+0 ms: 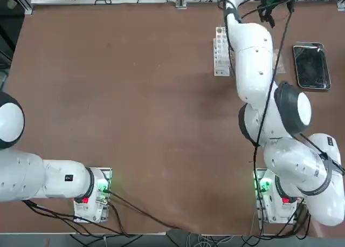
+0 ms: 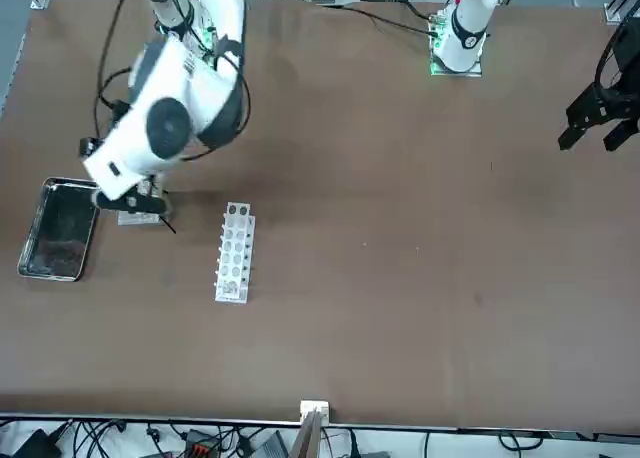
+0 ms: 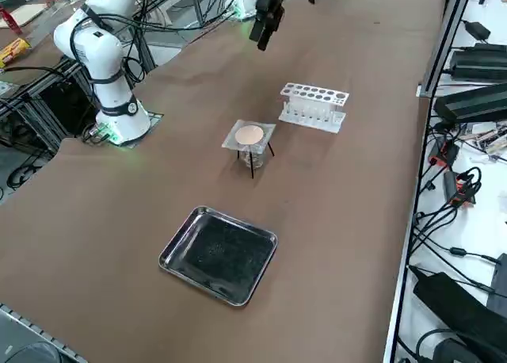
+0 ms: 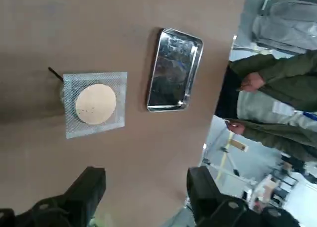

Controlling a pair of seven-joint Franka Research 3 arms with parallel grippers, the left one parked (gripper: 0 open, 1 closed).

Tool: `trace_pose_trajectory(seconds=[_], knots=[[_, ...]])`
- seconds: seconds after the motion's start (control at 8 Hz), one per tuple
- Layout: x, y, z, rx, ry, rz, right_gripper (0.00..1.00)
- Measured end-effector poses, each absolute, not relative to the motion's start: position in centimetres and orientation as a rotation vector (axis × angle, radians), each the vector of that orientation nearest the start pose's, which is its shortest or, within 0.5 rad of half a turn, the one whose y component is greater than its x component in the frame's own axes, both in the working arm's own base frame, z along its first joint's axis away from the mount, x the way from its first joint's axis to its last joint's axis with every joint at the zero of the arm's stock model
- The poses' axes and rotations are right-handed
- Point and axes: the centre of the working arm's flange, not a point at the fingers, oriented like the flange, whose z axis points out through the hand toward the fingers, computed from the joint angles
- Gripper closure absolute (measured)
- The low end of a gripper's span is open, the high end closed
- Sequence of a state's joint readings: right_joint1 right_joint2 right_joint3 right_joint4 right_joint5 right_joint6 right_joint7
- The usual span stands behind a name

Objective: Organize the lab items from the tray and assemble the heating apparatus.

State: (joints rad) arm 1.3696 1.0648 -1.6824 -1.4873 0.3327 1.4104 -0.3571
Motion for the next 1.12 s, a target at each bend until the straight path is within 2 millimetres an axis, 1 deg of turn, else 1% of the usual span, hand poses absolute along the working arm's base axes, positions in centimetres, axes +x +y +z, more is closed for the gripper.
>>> trace_pose_trajectory(seconds=[0.12,0.25,0.38,0.75,1.0,1.12], knots=[[58.4,13.7,52.1,2.478,0.065,-0.265,0.00],[58.7,11.2,52.9,2.505,0.045,-0.267,0.00],[59.2,9.2,52.9,2.537,0.015,-0.270,0.00],[60.3,4.0,52.8,2.626,-0.087,-0.253,0.00],[62.0,1.5,53.6,2.655,-0.113,-0.250,0.00],[63.1,0.0,53.5,2.674,-0.111,-0.261,0.00]])
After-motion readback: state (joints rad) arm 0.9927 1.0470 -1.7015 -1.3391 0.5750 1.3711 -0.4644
